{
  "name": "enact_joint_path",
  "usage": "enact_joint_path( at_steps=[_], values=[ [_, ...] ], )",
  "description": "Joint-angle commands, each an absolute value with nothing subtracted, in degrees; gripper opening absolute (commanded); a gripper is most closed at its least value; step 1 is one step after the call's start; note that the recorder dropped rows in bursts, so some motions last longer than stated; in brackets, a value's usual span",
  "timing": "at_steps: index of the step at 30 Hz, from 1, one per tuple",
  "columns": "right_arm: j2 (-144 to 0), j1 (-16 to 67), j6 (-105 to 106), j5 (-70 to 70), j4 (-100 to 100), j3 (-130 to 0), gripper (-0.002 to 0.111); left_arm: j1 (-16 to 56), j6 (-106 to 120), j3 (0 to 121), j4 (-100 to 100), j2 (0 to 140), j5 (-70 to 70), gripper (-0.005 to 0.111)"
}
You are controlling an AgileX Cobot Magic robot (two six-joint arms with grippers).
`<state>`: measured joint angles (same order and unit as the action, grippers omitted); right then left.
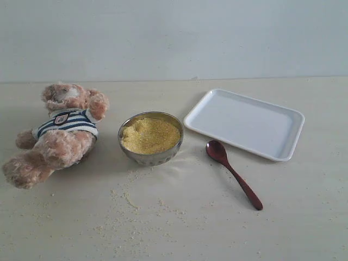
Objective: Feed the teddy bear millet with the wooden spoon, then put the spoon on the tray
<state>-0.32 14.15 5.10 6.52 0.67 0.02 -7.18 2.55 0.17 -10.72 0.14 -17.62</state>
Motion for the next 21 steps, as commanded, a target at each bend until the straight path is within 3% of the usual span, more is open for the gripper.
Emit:
enact_joint_path(
  at_steps=[1, 21],
  values=[
    [0.00, 13.84, 5.01, 5.87, 0.58, 0.00, 0.000, -6.84, 2.59, 0.00, -10.64, 0.00, -16.85, 0.005],
    [0.00, 13.84, 5.01, 4.16, 0.58, 0.00, 0.000, -6.84, 2.59, 0.00, -10.64, 0.00, -16.85, 0.005]
  ],
)
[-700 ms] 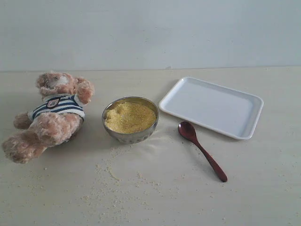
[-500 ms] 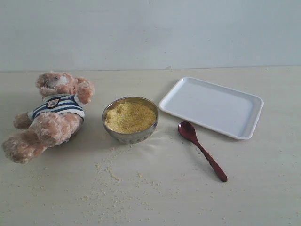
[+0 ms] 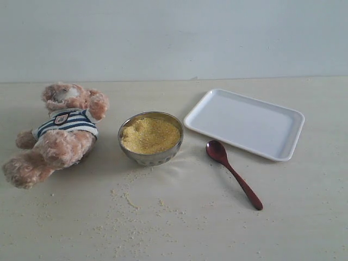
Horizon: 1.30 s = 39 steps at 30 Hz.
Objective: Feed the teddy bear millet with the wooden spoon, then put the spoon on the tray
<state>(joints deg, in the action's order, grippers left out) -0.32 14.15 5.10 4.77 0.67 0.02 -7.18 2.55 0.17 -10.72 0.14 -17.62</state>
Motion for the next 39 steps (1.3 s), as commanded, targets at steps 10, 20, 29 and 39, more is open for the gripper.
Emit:
enact_joint_path(
  at_steps=[10, 20, 29, 39],
  values=[
    [0.00, 13.84, 5.01, 4.16, 0.58, 0.00, 0.000, -6.84, -7.56, 0.00, -15.15, 0.00, -7.73, 0.005],
    [0.00, 13.84, 5.01, 4.06, 0.58, 0.00, 0.000, -6.84, -16.68, 0.00, -33.34, 0.00, 3.47, 0.005],
    [0.00, 13.84, 5.01, 4.06, 0.58, 0.00, 0.000, -6.84, -21.64, 2.83, -34.30, 0.00, 1.69, 0.005],
    [0.00, 13.84, 5.01, 4.06, 0.58, 0.00, 0.000, -6.84, -17.20, 11.44, -33.40, 4.34, -18.91, 0.005]
  ],
)
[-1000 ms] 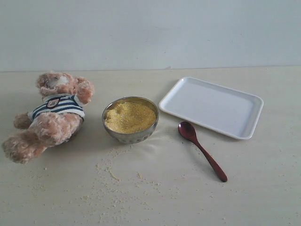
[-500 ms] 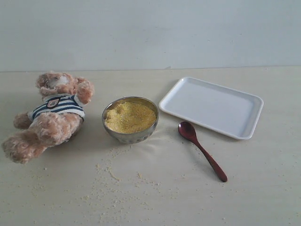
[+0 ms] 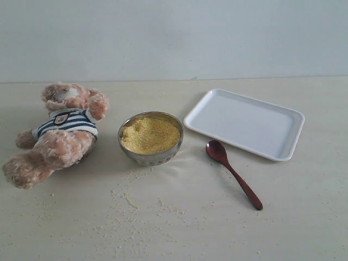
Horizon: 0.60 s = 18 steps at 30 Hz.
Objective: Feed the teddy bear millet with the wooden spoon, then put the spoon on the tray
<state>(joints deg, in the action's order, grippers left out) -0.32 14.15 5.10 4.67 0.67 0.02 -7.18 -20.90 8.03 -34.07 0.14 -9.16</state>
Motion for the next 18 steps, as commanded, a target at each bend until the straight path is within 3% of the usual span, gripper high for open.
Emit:
enact_joint_path(
  at_steps=[1, 8, 14, 18],
  values=[
    [0.00, 13.84, 5.01, 4.06, 0.58, 0.00, 0.000, -6.84, -15.34, 12.43, -33.40, 6.97, -20.27, 0.005],
    [0.00, 13.84, 5.01, 4.06, 0.58, 0.00, 0.000, -6.84, 2.24, 24.89, -32.20, 31.46, -24.00, 0.005],
    [0.00, 13.84, 5.01, 4.06, 0.58, 0.00, 0.000, -6.84, 10.61, 41.31, -27.19, 60.62, -29.24, 0.005],
    [0.00, 13.84, 5.01, 4.06, 0.58, 0.00, 0.000, -7.61, 14.87, 49.91, -27.20, 73.98, -31.74, 0.017]
  ],
)
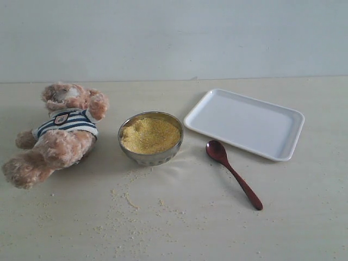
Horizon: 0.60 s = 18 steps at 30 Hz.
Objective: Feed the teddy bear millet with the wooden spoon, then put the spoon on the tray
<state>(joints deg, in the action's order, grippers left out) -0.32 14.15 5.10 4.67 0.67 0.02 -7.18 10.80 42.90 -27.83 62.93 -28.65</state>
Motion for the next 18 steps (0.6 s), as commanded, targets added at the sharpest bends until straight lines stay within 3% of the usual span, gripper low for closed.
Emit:
enact_joint_path(
  at_steps=[1, 6, 8, 18],
  values=[
    [0.00, 13.84, 5.01, 4.06, 0.58, 0.00, 0.000, -8.11, 14.87, 51.50, -27.20, 76.84, -32.78, 0.023],
    [0.00, 13.84, 5.01, 4.06, 0.58, 0.00, 0.000, -10.18, 15.12, 53.38, -27.20, 86.59, -33.92, 0.067],
    [0.00, 13.84, 5.01, 4.06, 0.58, 0.00, 0.000, -10.18, 16.03, 53.38, -27.49, 89.60, -33.25, 0.079],
    [0.00, 13.84, 5.01, 4.06, 0.58, 0.00, 0.000, -10.18, 44.74, 53.38, -57.23, 99.74, -32.82, 0.081]
  ],
)
